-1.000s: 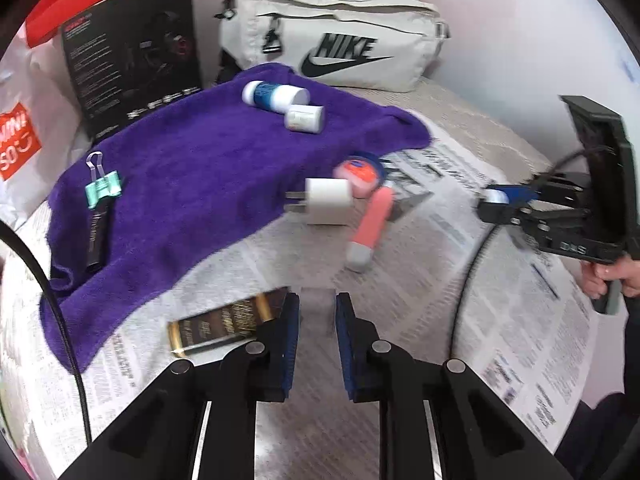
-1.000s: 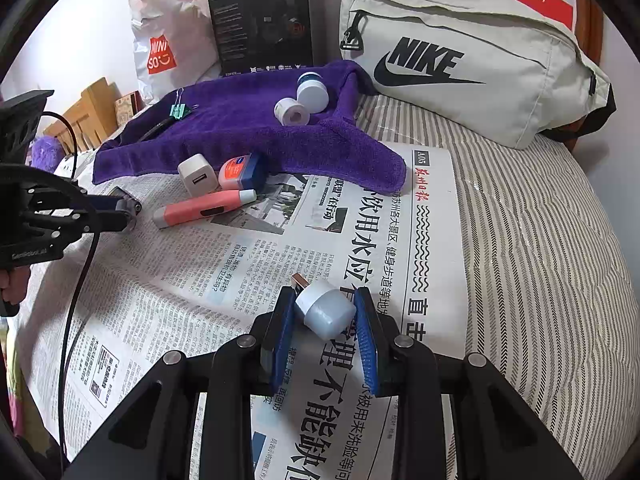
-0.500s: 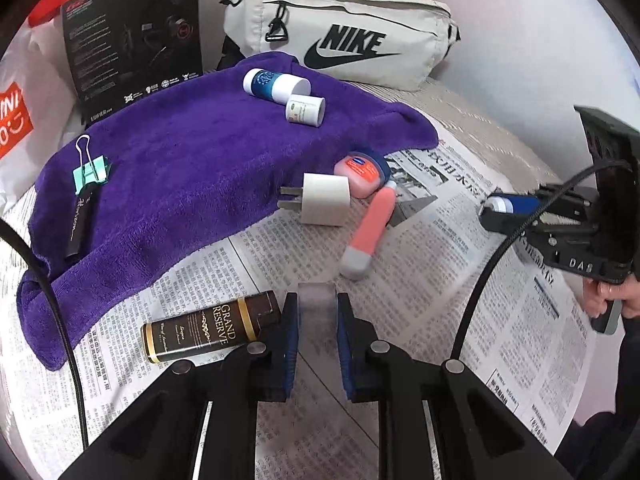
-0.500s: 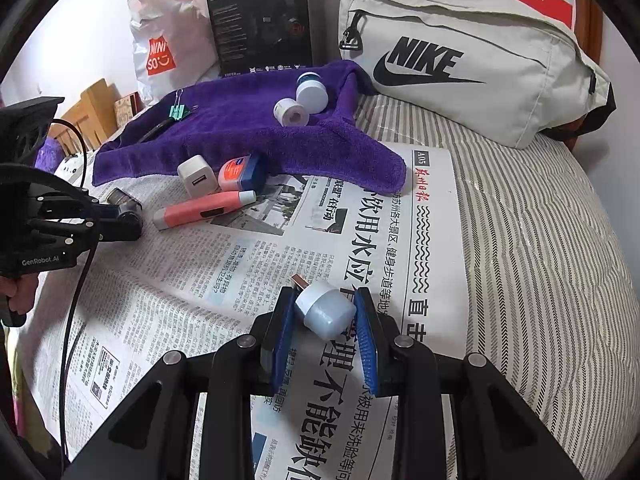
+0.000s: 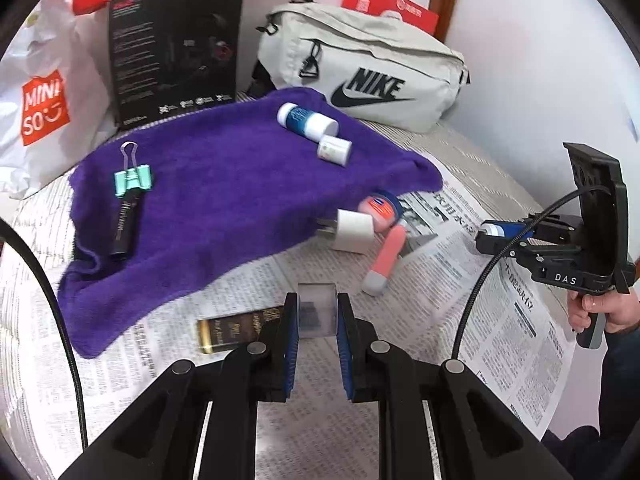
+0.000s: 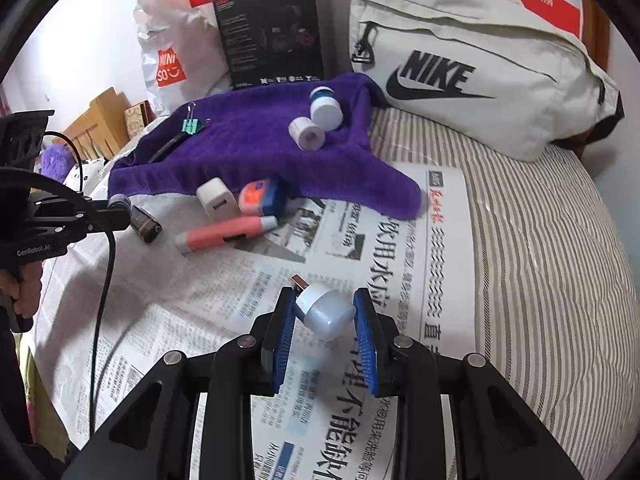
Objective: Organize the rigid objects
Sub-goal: 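Carry the clear cube toward the towel while the right tool sets the white cap on the towel, then lower the clear cube beside the clip and open the left tool while the right tool reaches the Vaseline tin, then grasp the Vaseline tin with the right tool while the left tool reaches the Grand Reserve bottle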
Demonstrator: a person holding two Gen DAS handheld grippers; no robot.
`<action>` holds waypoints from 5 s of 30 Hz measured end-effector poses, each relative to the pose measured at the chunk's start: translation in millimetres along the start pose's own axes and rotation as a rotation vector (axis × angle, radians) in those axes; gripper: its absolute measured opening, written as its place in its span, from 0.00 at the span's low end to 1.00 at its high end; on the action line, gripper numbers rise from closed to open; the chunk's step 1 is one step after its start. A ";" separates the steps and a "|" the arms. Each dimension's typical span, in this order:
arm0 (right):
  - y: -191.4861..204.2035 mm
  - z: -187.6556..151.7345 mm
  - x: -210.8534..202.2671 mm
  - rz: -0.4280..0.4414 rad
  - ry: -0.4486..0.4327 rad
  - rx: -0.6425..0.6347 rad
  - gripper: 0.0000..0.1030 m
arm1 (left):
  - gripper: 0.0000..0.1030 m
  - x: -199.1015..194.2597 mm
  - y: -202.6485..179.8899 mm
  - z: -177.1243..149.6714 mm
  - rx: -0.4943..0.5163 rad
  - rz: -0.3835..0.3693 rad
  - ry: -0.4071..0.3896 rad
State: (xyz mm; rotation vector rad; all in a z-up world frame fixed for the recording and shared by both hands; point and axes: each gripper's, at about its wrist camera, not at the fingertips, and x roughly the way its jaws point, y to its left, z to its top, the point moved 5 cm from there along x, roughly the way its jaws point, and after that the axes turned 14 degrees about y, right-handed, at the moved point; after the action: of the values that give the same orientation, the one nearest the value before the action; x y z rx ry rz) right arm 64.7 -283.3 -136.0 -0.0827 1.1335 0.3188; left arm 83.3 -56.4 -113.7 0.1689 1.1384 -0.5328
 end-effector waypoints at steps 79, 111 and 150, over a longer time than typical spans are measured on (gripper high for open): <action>15.6 118.9 35.2 0.070 0.081 -0.110 0.50 | 0.16 42.5 123.4 82.5 -0.191 0.071 0.051; 26.9 60.2 27.3 0.139 0.101 -0.023 0.51 | 0.49 38.7 118.3 89.7 -0.151 0.318 0.094; 15.9 11.9 25.6 -0.061 0.028 0.045 0.35 | 0.60 -4.0 48.9 -38.5 -0.231 0.178 0.016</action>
State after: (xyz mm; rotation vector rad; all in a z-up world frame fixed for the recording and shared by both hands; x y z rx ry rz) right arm 80.3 -260.1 -152.4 -0.0819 1.1634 0.2381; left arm 74.3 2.2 -133.0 0.0732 1.1782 -0.2404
